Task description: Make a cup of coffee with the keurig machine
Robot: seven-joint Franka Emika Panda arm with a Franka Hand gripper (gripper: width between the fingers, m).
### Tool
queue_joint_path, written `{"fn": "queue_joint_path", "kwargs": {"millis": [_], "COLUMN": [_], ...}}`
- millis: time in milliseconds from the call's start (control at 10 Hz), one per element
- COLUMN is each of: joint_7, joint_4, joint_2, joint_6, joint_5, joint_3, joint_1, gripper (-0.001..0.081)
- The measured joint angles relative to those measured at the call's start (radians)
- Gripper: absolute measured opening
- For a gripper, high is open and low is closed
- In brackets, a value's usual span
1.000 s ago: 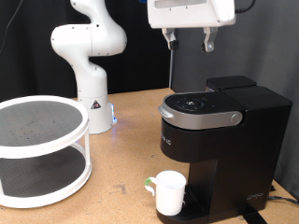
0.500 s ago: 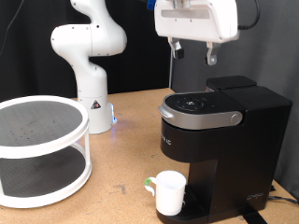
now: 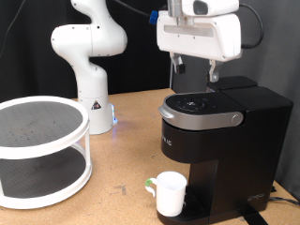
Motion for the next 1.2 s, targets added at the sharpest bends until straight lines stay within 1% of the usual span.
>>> {"fn": "queue_joint_path", "kwargs": {"millis": [200,400,500,600,700,800,900,1000,1100,1200], "joint_7": [-0.004,-0.011,-0.011,-0.011,-0.010,-0.008,-0.007,-0.007,-0.007,-0.007], "joint_4": [-0.016,-0.047,-0.063,-0.083,-0.102,-0.119,-0.135,-0.147,-0.156,-0.162], "joint_2": [0.003,0.003,0.003,0.002,0.002,0.002,0.002,0.003,0.003,0.004], "joint_6": [0.012,0.044,0.060,0.091,0.125,0.152,0.172,0.188,0.198,0.201], "joint_5": [-0.011,-0.030,-0.038,-0.047,-0.054,-0.062,-0.069,-0.070,-0.070,-0.071], "joint_3": [0.003,0.008,0.009,0.010,0.010,0.010,0.010,0.010,0.011,0.012], "joint_1": [0.000,0.000,0.000,0.000,0.000,0.000,0.000,0.000,0.000,0.000], "gripper": [0.0808,0.0541,0.0541,0.0403,0.0219,0.0219,0.0089,0.0089,0.0018,0.0005]}}
